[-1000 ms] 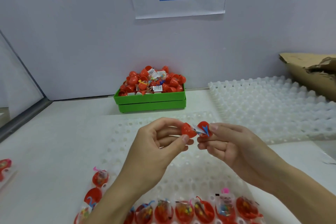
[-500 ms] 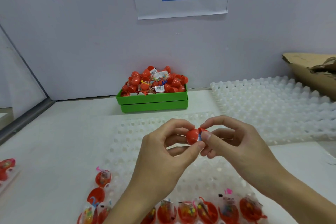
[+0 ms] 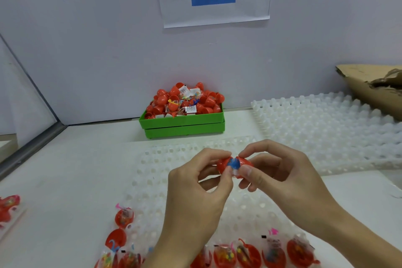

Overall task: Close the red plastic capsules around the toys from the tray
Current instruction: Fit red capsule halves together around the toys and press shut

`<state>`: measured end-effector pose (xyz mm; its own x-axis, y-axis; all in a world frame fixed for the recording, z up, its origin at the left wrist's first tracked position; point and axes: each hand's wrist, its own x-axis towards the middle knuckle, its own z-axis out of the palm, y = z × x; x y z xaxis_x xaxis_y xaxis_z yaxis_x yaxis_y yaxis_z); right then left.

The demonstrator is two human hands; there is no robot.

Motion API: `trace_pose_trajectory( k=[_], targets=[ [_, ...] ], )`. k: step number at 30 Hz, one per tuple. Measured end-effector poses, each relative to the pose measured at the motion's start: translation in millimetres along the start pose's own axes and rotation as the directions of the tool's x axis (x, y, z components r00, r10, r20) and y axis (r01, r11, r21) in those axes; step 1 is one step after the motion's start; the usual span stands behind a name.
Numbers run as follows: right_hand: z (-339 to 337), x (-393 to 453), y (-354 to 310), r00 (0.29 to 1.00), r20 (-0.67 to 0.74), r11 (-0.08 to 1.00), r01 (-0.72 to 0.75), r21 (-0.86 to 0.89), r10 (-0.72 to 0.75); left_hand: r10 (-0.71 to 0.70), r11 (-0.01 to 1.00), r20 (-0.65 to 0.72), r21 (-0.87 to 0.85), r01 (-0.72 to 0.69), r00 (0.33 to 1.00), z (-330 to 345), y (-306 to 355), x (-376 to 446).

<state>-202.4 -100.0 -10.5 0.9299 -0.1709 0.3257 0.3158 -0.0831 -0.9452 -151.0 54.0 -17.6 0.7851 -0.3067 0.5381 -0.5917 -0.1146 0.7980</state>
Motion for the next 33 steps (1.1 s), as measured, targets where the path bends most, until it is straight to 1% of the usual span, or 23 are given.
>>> trace_pose_trajectory(
  k=[3,6,8,10,13,15,17,20,26,30,33],
  targets=[
    [0.7,-0.1,0.8,0.999,-0.036,1.000,0.016,-0.004,-0.016,0.081,0.995,-0.002,0.054,-0.081,0.997,3.8,2.4,-4.2],
    [-1.9,1.0,-0.5,0.997,-0.075,0.999,0.029,-0.017,-0.030,0.056,0.998,0.060,-0.020,-0.055,0.997,2.9,3.1,-5.3],
    [-3.3,1.7,-1.5,0.996,-0.079,0.999,0.030,-0.022,-0.032,0.065,0.998,0.081,0.002,-0.065,0.995,0.4,3.8,-3.7],
    [-3.7,1.6,-2.0,0.996,-0.080,0.999,0.031,-0.010,-0.031,0.065,0.998,0.073,0.019,-0.066,0.995,-1.1,4.8,-1.9],
    [-3.1,0.9,-2.2,0.997,-0.074,0.999,0.037,0.009,-0.037,0.029,0.999,0.050,-0.020,-0.028,0.998,-0.7,4.4,-1.2],
    [-2.5,0.2,-1.4,0.997,-0.055,0.999,0.047,-0.008,-0.047,0.009,0.999,0.034,-0.031,-0.007,0.999,0.6,3.3,-1.4],
    [-1.6,-1.0,-0.5,0.998,-0.023,0.997,0.056,-0.045,-0.057,0.003,1.000,0.017,-0.004,-0.003,1.000,2.4,2.2,-2.2],
    [0.2,-2.8,-0.3,0.997,0.011,0.995,0.070,-0.064,-0.070,0.033,0.998,-0.018,0.050,-0.032,0.999,4.9,1.7,-4.0],
    [0.6,-2.8,-0.4,0.997,-0.011,0.995,0.081,-0.051,-0.081,0.134,0.985,-0.036,0.118,-0.129,0.990,7.8,2.2,-5.2],
    [0.6,-1.3,-1.0,0.992,-0.096,0.996,0.086,-0.006,-0.087,0.133,0.990,-0.010,0.044,-0.132,0.991,4.7,5.3,-5.3],
    [-1.6,-0.2,-2.2,0.988,-0.133,0.997,0.082,-0.008,-0.083,0.109,0.994,0.045,-0.023,-0.108,0.993,2.5,6.5,-5.1]
  ],
)
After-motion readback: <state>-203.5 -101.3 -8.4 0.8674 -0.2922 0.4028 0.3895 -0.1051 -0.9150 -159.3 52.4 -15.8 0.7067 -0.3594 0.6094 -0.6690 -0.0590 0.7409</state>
